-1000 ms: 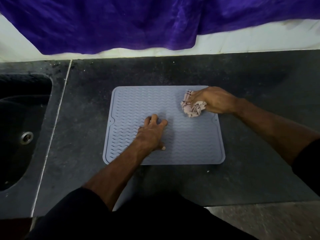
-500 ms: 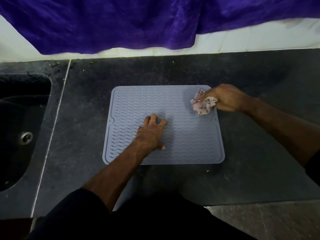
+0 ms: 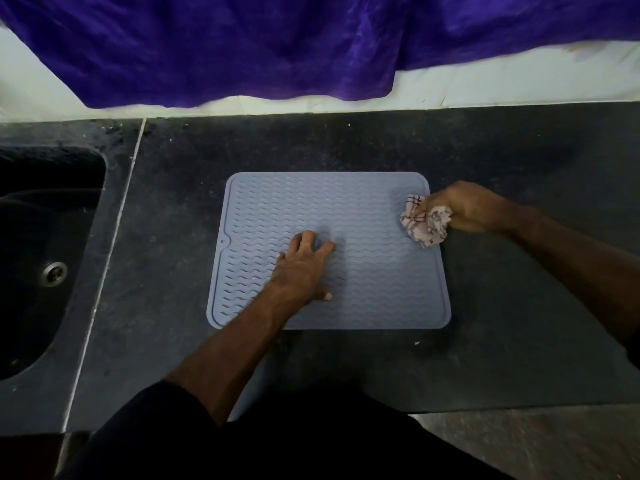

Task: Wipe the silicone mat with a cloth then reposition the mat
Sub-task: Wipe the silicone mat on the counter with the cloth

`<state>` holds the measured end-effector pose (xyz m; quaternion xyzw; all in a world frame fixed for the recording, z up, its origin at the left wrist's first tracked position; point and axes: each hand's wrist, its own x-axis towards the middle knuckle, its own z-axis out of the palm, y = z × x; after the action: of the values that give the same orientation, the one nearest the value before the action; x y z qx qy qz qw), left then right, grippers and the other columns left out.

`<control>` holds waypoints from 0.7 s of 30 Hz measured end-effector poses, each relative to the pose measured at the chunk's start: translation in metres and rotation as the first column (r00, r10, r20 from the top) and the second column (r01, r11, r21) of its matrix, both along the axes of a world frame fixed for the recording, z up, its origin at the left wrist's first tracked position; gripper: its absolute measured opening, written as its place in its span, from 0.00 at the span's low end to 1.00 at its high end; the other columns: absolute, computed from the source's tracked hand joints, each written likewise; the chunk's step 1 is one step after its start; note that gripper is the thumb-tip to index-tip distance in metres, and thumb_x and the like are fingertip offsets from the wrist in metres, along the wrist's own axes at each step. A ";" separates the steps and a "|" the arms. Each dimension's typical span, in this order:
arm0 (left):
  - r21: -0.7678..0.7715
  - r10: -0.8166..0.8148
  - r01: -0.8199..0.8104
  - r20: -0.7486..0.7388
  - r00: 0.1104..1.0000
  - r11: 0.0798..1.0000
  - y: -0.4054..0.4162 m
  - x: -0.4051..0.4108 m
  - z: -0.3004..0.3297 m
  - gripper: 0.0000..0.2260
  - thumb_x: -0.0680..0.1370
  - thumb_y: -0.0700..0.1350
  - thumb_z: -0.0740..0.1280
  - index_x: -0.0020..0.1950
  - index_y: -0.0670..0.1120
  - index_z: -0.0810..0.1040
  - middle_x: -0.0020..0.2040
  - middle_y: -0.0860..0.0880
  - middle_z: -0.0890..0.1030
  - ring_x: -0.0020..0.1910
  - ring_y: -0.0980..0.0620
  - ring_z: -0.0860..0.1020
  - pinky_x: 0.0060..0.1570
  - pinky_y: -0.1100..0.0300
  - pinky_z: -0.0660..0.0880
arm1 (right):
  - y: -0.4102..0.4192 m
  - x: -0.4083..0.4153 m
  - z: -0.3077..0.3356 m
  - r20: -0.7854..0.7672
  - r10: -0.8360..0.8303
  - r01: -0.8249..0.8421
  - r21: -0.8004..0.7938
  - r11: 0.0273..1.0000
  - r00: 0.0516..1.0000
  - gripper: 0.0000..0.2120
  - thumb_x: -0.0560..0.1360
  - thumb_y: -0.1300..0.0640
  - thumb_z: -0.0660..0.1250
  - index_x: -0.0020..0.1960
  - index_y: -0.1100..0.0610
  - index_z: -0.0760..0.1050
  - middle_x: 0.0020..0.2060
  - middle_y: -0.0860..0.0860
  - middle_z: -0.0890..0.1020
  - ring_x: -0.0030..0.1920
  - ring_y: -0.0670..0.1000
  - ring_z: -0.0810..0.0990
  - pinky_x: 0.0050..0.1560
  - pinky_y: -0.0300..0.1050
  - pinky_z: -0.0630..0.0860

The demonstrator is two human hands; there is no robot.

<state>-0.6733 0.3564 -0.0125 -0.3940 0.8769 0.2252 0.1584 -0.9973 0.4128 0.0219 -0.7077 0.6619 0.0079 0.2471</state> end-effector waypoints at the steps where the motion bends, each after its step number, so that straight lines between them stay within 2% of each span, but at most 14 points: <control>1: 0.004 -0.002 0.002 0.004 1.000 1.000 0.000 0.000 0.001 0.44 0.68 0.51 0.76 0.77 0.53 0.54 0.77 0.45 0.48 0.76 0.41 0.49 0.69 0.38 0.62 | -0.002 0.002 0.003 0.038 -0.030 0.030 -0.017 0.999 0.999 0.16 0.73 0.62 0.70 0.60 0.51 0.79 0.57 0.52 0.83 0.54 0.50 0.82 0.57 0.39 0.72; 3: 0.000 -0.009 0.009 0.013 1.000 1.000 0.000 -0.001 0.002 0.44 0.69 0.52 0.76 0.77 0.53 0.54 0.77 0.45 0.48 0.76 0.41 0.49 0.69 0.38 0.62 | -0.004 0.011 0.007 0.132 -0.051 0.062 -0.085 0.994 0.990 0.16 0.72 0.60 0.71 0.60 0.51 0.79 0.58 0.51 0.82 0.56 0.48 0.81 0.58 0.39 0.71; 5: -0.004 -0.009 0.009 0.014 1.000 1.000 0.000 -0.001 0.003 0.43 0.68 0.52 0.76 0.77 0.53 0.54 0.77 0.45 0.49 0.76 0.41 0.49 0.69 0.38 0.62 | -0.002 0.026 0.006 0.201 0.026 0.000 -0.132 0.991 0.979 0.19 0.71 0.58 0.73 0.61 0.52 0.79 0.62 0.49 0.80 0.62 0.47 0.77 0.64 0.41 0.70; 8: -0.008 -0.005 0.005 0.011 1.000 1.000 -0.001 -0.001 0.001 0.44 0.68 0.52 0.76 0.77 0.53 0.55 0.76 0.45 0.50 0.75 0.42 0.50 0.69 0.38 0.62 | 0.012 0.044 -0.006 0.128 0.156 -0.144 -0.097 0.985 0.979 0.20 0.70 0.59 0.74 0.61 0.56 0.79 0.68 0.50 0.75 0.69 0.49 0.70 0.70 0.46 0.68; 11: -0.013 -0.011 0.011 0.010 1.000 1.000 -0.001 -0.001 -0.002 0.44 0.67 0.52 0.77 0.77 0.53 0.55 0.76 0.45 0.50 0.75 0.42 0.50 0.69 0.39 0.63 | 0.029 0.040 -0.016 0.062 0.124 -0.120 -0.067 0.991 0.990 0.21 0.71 0.59 0.73 0.64 0.55 0.77 0.70 0.52 0.73 0.72 0.52 0.68 0.72 0.51 0.66; 15: -0.005 0.002 -0.002 -0.015 1.000 1.000 0.000 0.000 -0.005 0.44 0.67 0.52 0.77 0.76 0.54 0.56 0.76 0.45 0.50 0.75 0.42 0.50 0.69 0.38 0.63 | 0.038 0.019 -0.013 -0.035 0.063 -0.063 -0.003 0.998 0.997 0.22 0.73 0.67 0.67 0.66 0.56 0.75 0.68 0.55 0.75 0.70 0.56 0.71 0.70 0.53 0.66; 17: -0.009 0.004 -0.004 -0.011 1.000 1.000 -0.002 0.000 -0.005 0.44 0.67 0.52 0.77 0.76 0.54 0.56 0.76 0.45 0.50 0.75 0.42 0.50 0.69 0.38 0.63 | 0.031 0.011 -0.002 -0.129 0.073 -0.065 0.068 0.996 0.989 0.21 0.75 0.60 0.67 0.68 0.52 0.74 0.67 0.53 0.76 0.67 0.55 0.74 0.68 0.52 0.69; 19: -0.004 0.007 -0.007 -0.006 1.000 1.000 -0.002 -0.001 -0.004 0.44 0.67 0.52 0.77 0.76 0.54 0.56 0.76 0.45 0.50 0.75 0.42 0.50 0.69 0.38 0.62 | 0.018 0.011 0.013 -0.206 0.110 -0.083 0.135 0.987 0.972 0.18 0.76 0.52 0.67 0.65 0.48 0.75 0.61 0.51 0.80 0.60 0.52 0.79 0.60 0.47 0.75; 21: 0.002 0.011 -0.011 -0.001 1.000 1.000 -0.001 -0.002 -0.003 0.44 0.67 0.52 0.77 0.76 0.54 0.56 0.76 0.45 0.50 0.75 0.42 0.50 0.69 0.38 0.62 | 0.007 0.014 0.023 -0.172 0.089 -0.075 0.089 0.993 0.981 0.14 0.75 0.51 0.68 0.60 0.49 0.79 0.53 0.50 0.84 0.52 0.50 0.83 0.52 0.42 0.75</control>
<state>-0.6750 0.3552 -0.0153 -0.3987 0.8746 0.2269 0.1571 -0.9831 0.4202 0.0446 -0.7201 0.6505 0.1077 0.2161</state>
